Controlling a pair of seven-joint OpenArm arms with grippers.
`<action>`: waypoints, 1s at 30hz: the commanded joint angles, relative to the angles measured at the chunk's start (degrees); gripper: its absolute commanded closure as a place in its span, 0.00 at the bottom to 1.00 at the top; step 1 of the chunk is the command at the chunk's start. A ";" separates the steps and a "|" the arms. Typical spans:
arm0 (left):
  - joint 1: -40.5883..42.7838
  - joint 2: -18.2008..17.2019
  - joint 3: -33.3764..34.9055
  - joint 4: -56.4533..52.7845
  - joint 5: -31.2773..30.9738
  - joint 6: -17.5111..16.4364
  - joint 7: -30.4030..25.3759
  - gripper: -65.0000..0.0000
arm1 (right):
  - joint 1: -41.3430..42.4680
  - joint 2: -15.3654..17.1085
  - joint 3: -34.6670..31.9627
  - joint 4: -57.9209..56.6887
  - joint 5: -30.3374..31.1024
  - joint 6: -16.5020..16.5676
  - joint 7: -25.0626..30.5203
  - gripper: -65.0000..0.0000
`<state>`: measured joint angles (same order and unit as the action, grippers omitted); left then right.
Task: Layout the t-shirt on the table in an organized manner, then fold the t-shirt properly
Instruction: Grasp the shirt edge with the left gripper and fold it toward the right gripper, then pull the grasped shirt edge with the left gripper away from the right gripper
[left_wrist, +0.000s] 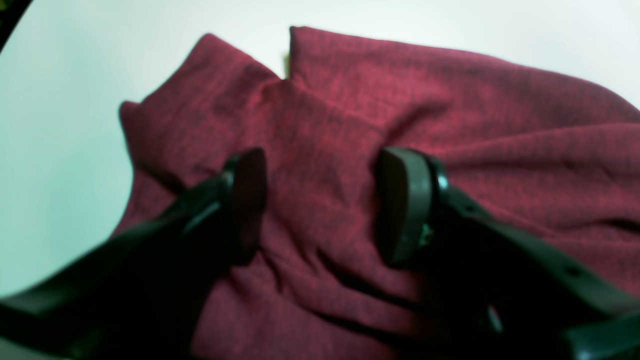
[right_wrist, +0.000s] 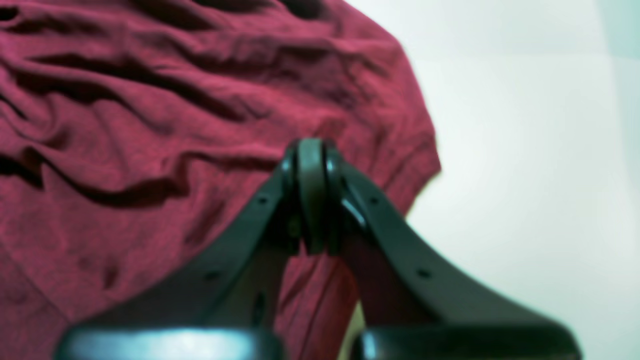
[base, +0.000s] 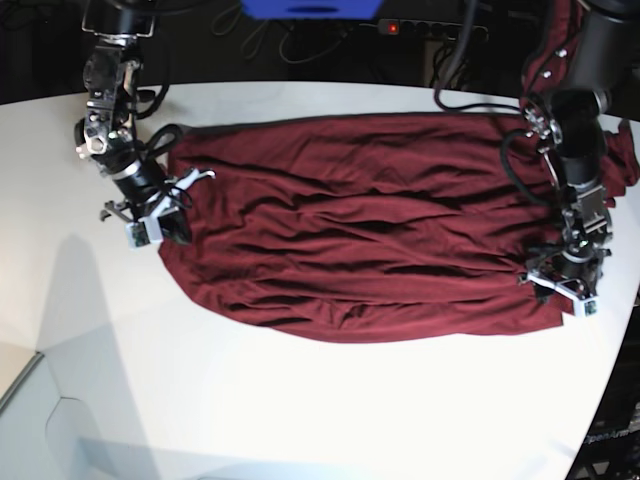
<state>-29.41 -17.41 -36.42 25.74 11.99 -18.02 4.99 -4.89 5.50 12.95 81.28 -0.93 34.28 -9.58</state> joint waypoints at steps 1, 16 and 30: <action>0.18 -0.31 -0.10 0.07 1.07 0.83 4.81 0.47 | 0.80 0.26 0.10 -0.09 0.97 0.05 1.19 1.00; 5.36 8.05 -3.09 37.25 1.07 -13.23 20.54 0.47 | 1.76 0.26 0.10 -2.81 0.97 0.05 1.19 1.00; -2.55 4.97 -3.00 13.08 1.59 -13.06 11.93 0.47 | 1.32 0.35 0.10 -2.81 0.97 0.05 1.19 1.00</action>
<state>-30.22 -11.75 -39.44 37.95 14.20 -31.14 18.76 -4.29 5.52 12.99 77.45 -1.06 34.28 -9.93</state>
